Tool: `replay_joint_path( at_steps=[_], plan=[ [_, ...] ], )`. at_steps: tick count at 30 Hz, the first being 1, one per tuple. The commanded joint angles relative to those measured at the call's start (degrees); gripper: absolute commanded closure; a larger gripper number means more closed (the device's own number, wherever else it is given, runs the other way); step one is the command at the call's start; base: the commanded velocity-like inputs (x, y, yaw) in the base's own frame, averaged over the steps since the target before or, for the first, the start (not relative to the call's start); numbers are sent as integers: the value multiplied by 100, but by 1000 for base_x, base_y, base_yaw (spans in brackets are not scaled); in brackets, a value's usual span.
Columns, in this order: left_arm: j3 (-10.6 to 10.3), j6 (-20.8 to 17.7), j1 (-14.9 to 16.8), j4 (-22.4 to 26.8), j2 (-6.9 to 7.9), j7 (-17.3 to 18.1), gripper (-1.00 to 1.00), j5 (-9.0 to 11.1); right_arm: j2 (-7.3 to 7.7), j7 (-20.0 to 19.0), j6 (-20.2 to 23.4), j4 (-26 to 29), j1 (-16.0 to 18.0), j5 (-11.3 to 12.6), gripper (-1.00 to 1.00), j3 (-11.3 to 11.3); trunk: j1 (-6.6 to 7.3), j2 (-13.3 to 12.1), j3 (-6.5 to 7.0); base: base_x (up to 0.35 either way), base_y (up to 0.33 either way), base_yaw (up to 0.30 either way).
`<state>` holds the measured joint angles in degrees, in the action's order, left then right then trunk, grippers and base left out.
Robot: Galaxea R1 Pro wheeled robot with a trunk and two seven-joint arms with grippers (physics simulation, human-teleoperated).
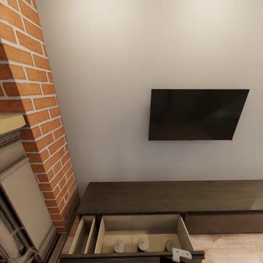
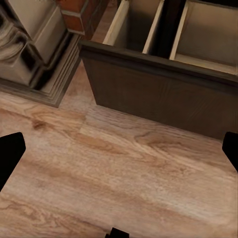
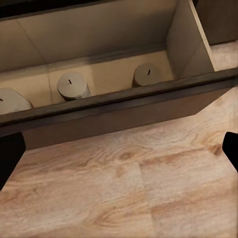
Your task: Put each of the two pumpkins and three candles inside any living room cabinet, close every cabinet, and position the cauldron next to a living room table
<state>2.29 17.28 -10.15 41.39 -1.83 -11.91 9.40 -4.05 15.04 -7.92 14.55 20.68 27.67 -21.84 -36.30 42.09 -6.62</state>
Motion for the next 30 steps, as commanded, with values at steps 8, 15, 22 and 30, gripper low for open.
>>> replay_joint_path(
  at_steps=[8,15,22,30],
  plan=[
    [-204,65,-4,-54,5,21,-100,26,-13,29,-32,-13,6,33,-100,-58,-2,7,-8,-58,0,0],
    [-431,65,-4,-78,7,-10,-100,19,-16,69,-26,-9,6,72,-100,-54,-2,7,-8,-293,0,0],
    [-464,76,-4,-45,5,-19,-100,26,-16,91,-23,0,6,110,-100,-43,-2,7,-8,-225,0,0],
    [-460,87,-11,-7,7,-22,-100,35,-16,95,-25,4,6,115,-100,-45,-67,127,-62,-26,0,0]
  ],
)
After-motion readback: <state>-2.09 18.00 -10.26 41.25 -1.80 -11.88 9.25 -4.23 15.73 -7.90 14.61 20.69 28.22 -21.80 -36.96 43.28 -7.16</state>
